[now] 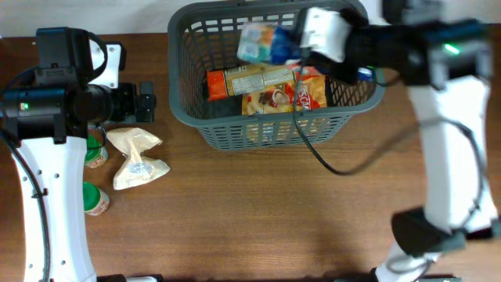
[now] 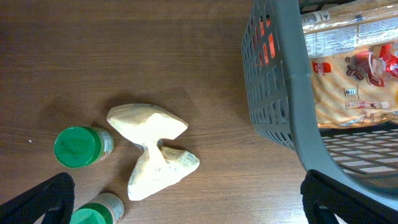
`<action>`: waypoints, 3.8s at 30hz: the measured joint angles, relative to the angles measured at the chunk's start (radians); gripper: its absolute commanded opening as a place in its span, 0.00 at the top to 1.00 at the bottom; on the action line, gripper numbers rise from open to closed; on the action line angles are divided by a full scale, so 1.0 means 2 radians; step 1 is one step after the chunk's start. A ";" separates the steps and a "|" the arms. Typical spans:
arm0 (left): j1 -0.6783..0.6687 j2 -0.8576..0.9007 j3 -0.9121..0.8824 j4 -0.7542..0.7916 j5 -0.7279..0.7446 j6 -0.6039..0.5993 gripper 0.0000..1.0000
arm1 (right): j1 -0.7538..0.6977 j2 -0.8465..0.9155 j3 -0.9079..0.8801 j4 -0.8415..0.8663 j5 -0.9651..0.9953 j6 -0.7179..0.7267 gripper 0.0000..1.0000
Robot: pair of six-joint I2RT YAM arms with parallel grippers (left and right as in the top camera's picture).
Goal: Pack container
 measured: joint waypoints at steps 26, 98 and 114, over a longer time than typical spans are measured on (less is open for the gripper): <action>0.000 0.000 0.000 0.000 0.000 0.000 0.01 | 0.053 0.189 0.045 0.009 0.163 0.163 0.08; 0.074 0.329 -0.021 -0.035 -0.074 -0.074 0.02 | -0.361 -0.061 -0.189 0.015 0.100 0.534 0.01; 0.073 0.395 -0.021 0.013 -0.057 -0.051 0.98 | -0.361 -0.061 -0.189 0.015 0.100 0.533 0.01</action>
